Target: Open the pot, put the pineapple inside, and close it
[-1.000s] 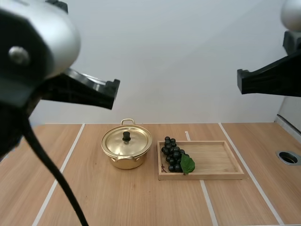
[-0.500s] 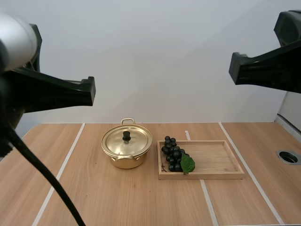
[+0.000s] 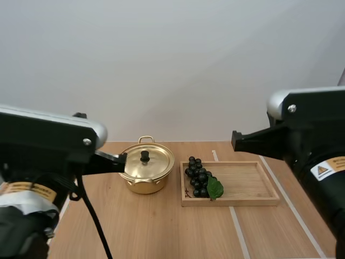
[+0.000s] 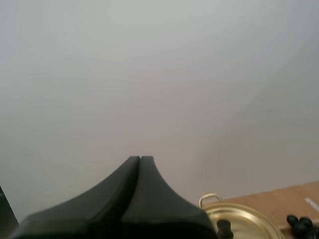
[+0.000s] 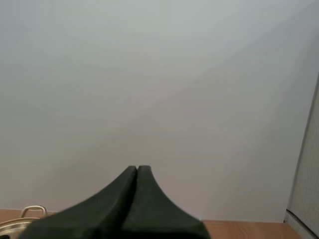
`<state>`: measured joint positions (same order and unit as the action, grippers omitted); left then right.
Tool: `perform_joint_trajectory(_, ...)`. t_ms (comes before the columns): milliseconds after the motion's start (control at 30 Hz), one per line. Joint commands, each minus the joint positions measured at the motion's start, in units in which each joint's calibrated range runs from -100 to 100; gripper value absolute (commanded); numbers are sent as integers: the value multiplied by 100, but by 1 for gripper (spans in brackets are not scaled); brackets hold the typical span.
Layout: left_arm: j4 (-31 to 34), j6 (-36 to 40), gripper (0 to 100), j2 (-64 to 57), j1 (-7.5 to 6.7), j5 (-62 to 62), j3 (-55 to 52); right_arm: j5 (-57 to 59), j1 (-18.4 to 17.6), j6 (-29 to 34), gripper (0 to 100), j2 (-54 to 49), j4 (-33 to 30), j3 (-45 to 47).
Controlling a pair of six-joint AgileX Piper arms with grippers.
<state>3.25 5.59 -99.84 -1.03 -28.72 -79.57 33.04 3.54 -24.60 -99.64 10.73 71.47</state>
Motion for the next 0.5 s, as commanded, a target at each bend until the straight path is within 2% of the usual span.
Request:
perform_joint_trajectory(0,134,28,0,-16,-33,546,-693,-1480,10,-42,0,-36,-148,1320)
perform_joint_trajectory(200,173,28,0,-16,-33,667,-1648,-1950,10,-42,0,-36,-148,2579)
perform_joint_trajectory(333,173,28,0,-16,-33,717,-2018,-1934,10,-42,0,-36,-260,2853)
perform_joint_trajectory(467,147,28,0,-16,-33,468,-2043,-849,10,-42,0,-36,-404,2853)
